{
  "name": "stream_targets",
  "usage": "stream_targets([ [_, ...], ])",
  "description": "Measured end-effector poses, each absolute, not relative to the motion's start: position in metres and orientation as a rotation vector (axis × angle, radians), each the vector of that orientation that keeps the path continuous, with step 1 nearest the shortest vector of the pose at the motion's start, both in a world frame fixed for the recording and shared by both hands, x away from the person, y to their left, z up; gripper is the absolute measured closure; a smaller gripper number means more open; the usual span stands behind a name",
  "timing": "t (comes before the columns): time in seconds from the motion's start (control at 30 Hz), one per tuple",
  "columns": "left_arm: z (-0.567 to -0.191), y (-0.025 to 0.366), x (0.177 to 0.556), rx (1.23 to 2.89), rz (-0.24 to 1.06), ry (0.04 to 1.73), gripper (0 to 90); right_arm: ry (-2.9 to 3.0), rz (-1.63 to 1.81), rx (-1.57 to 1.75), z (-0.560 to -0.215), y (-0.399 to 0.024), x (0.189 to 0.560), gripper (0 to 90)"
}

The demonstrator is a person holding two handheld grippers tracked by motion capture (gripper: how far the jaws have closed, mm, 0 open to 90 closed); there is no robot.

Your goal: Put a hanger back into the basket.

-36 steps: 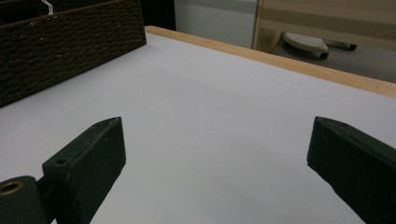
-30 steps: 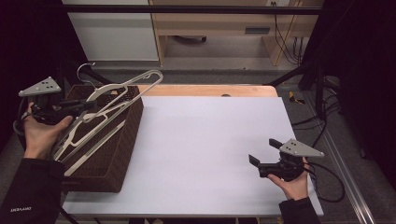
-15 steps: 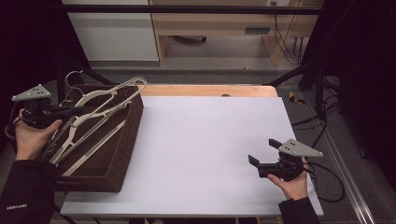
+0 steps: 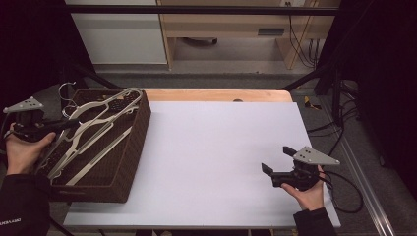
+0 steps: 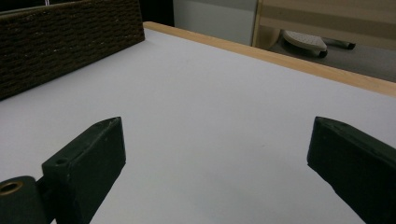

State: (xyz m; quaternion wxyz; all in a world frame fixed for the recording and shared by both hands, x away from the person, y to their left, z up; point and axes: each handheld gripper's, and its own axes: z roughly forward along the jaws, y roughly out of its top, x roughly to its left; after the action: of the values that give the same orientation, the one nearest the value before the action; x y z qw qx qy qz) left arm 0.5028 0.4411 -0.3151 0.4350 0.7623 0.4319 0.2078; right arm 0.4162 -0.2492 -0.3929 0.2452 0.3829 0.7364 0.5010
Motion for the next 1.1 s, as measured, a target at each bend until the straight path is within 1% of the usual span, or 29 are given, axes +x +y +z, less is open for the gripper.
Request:
stream_targets([
  [0.17, -0.325, 0.435, 0.506, 1.924, 0.486, 1.106, 86.0, 2.013, 1.363, 1.049, -0.393, -0.249, 0.416, 4.7],
  [0.47, -0.353, 0.424, 0.516, 1.961, 0.347, 1.207, 84.5, 2.013, 1.367, 1.050, -0.393, -0.249, 0.416, 4.7],
  [0.53, -0.359, 0.426, 0.516, 1.951, 0.346, 1.231, 84.3, 2.012, 1.368, 1.047, -0.393, -0.249, 0.416, 4.7],
  [0.6, -0.363, 0.432, 0.515, 1.944, 0.319, 1.265, 83.6, 2.011, 1.369, 1.046, -0.393, -0.249, 0.416, 4.7],
  [0.67, -0.369, 0.434, 0.516, 1.971, 0.350, 1.315, 83.1, 2.011, 1.370, 1.047, -0.393, -0.249, 0.416, 4.7],
  [0.73, -0.370, 0.435, 0.515, 1.953, 0.353, 1.338, 82.8, 2.011, 1.370, 1.048, -0.393, -0.249, 0.416, 4.7],
  [0.8, -0.370, 0.435, 0.516, 1.965, 0.396, 1.364, 82.2, 2.015, 1.367, 1.049, -0.393, -0.248, 0.416, 4.7],
  [0.83, -0.370, 0.434, 0.516, 1.983, 0.427, 1.383, 81.3, 2.015, 1.368, 1.049, -0.393, -0.248, 0.416, 4.7],
  [0.87, -0.371, 0.433, 0.516, 1.990, 0.462, 1.409, 78.3, 2.015, 1.369, 1.049, -0.393, -0.248, 0.416, 4.6],
  [0.9, -0.371, 0.433, 0.516, 1.981, 0.492, 1.429, 68.8, 2.014, 1.371, 1.049, -0.393, -0.248, 0.416, 4.7],
  [0.93, -0.371, 0.434, 0.515, 1.977, 0.521, 1.442, 68.8, 2.014, 1.371, 1.049, -0.393, -0.248, 0.416, 4.7],
  [1.1, -0.370, 0.438, 0.506, 1.907, 0.589, 1.455, 56.7, 2.011, 1.371, 1.046, -0.393, -0.249, 0.416, 4.5],
])
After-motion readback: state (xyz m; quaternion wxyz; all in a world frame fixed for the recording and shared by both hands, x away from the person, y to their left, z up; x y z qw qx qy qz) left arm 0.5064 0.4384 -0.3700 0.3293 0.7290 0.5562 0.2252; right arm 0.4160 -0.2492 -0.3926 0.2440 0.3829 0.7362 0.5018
